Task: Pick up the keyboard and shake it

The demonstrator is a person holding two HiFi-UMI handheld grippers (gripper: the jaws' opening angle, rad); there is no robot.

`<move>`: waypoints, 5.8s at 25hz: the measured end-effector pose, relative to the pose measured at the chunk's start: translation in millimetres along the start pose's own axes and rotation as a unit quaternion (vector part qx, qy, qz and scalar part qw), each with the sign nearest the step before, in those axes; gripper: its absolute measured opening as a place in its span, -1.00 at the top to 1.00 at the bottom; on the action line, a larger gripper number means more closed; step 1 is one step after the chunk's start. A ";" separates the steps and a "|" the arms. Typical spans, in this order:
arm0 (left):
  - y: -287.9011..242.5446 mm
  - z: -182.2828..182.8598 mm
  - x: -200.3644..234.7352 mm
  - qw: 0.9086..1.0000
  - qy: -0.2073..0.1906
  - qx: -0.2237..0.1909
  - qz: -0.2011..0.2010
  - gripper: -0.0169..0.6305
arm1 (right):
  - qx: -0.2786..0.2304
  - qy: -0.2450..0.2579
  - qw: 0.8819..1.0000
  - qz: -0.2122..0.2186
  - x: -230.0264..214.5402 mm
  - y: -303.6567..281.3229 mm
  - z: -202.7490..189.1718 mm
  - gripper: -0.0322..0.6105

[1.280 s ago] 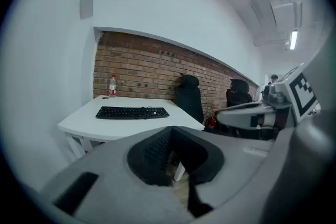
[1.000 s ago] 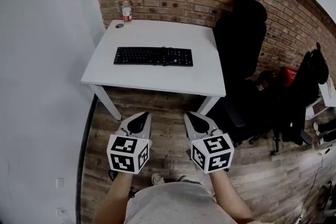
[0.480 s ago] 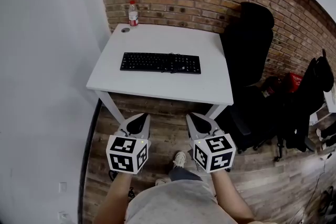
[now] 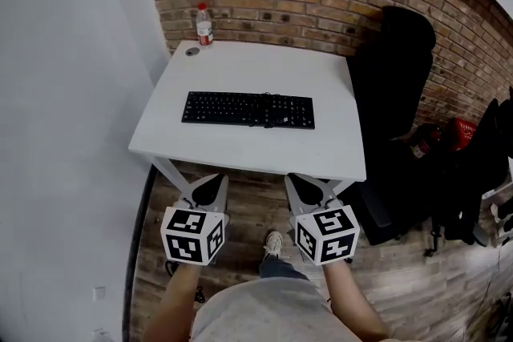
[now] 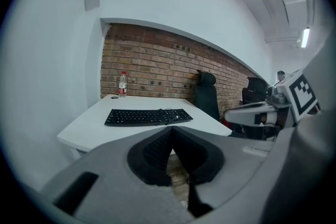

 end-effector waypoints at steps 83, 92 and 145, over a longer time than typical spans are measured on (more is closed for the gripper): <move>-269.8 -12.0 285.7 0.987 0.067 0.142 0.031 -0.38 | 0.142 -0.090 0.982 -0.084 -248.5 -264.7 -35.5 -0.05; -290.6 -16.3 299.2 0.981 0.077 0.178 -0.022 -0.46 | 0.170 -0.142 0.971 -0.092 -254.9 -278.7 -46.2 -0.29; -294.4 29.0 293.5 0.987 0.062 0.148 0.019 -0.17 | 0.120 -0.109 0.980 -0.117 -242.8 -282.5 -3.3 -0.23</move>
Point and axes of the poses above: the fingertips, and each gripper's own axes: y backward along the fingers, x to its left, z out of its top, the point moved 10 cm from there along y, backward along the fingers, and after that the axes turned 13 degrees about -x, right-handed, at the moved point
